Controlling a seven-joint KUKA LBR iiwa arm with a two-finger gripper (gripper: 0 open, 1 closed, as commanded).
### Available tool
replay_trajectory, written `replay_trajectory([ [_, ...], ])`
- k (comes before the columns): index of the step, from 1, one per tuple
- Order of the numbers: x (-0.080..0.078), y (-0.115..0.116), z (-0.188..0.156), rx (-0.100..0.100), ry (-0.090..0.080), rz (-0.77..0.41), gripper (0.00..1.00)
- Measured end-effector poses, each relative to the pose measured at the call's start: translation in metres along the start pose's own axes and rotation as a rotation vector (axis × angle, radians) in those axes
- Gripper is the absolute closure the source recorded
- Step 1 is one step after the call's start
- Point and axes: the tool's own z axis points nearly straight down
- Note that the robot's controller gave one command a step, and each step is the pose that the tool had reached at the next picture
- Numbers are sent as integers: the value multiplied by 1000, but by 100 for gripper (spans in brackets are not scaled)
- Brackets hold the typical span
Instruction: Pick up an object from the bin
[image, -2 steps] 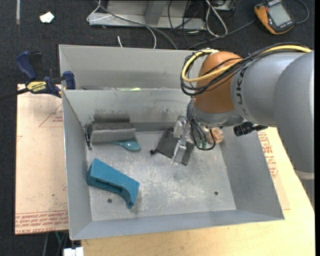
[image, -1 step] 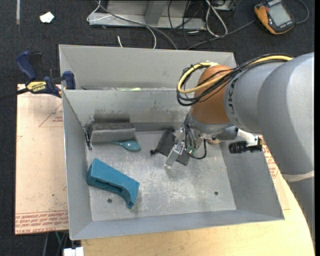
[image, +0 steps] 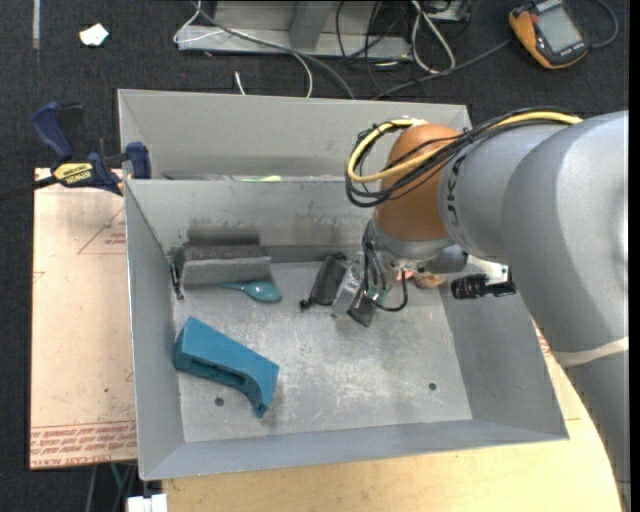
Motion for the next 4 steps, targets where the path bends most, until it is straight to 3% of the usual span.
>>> replay_trajectory([
  [1,0,0,0,0,0,0,100],
  [4,1,0,-88,1,2,-2,100],
])
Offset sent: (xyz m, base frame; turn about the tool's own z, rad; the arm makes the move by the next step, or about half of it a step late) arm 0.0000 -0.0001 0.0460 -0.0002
